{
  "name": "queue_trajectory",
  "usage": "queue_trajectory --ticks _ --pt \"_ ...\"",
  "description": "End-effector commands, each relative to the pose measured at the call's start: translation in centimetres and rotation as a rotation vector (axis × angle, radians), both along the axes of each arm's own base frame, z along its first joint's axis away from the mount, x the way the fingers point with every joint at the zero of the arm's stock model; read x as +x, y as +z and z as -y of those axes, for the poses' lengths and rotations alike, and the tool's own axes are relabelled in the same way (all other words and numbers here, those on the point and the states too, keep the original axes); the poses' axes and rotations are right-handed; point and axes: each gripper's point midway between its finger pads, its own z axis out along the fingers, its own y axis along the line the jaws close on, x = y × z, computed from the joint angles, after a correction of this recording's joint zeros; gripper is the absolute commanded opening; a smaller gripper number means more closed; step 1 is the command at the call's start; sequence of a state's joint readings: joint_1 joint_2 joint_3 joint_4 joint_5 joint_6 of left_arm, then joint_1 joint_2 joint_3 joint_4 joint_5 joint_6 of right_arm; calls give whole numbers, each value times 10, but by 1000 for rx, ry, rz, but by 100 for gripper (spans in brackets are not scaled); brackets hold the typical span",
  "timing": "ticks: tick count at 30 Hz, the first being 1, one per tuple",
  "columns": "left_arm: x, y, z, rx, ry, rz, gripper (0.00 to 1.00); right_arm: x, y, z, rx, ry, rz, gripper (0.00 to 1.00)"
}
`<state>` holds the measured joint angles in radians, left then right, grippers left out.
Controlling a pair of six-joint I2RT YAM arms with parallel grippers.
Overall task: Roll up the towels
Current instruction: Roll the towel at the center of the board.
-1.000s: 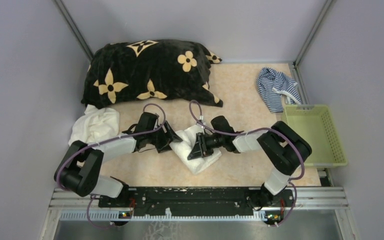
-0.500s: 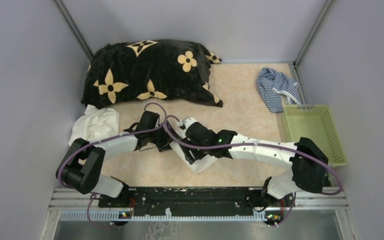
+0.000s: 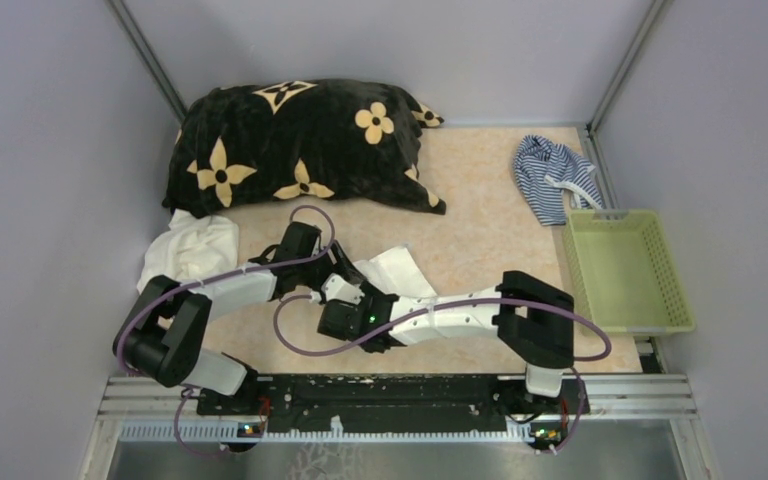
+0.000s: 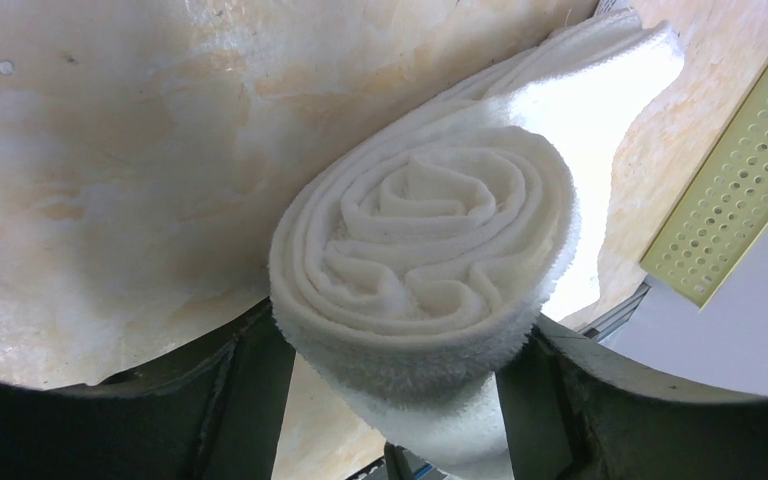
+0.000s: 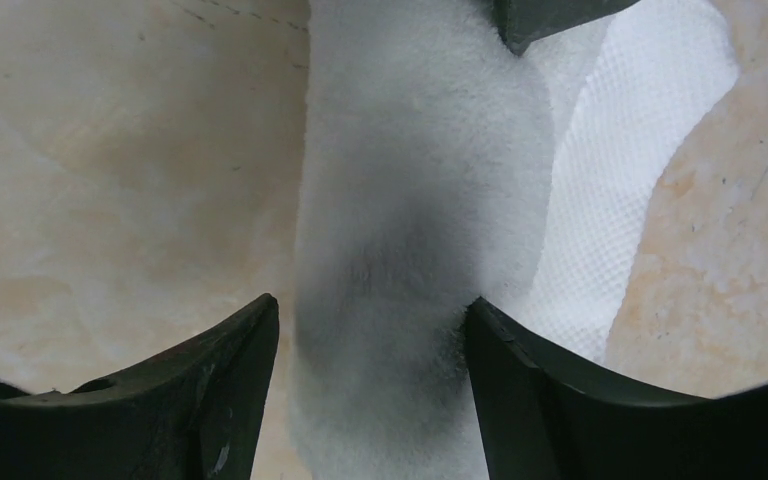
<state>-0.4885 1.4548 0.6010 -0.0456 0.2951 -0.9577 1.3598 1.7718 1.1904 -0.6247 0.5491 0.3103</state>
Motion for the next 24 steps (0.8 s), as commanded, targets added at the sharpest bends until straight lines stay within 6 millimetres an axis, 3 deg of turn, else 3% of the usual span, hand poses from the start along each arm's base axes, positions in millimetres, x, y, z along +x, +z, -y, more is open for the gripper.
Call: queue_trajectory --ticks 1,5,9,16,24 --pt "-24 -39 -30 171 25 -114 74 -1 -35 39 -203 -46 9 66" --pt "-22 -37 -29 169 21 -109 75 -8 -59 56 -242 -56 -45 60" --pt "-19 -31 -27 157 17 -89 79 -20 -69 56 -177 -41 -161 43" --pt "-2 8 -25 129 21 39 88 -44 -52 23 230 18 -554 12" --pt "-8 44 -21 34 25 128 91 -47 -21 5 646 49 -911 0"
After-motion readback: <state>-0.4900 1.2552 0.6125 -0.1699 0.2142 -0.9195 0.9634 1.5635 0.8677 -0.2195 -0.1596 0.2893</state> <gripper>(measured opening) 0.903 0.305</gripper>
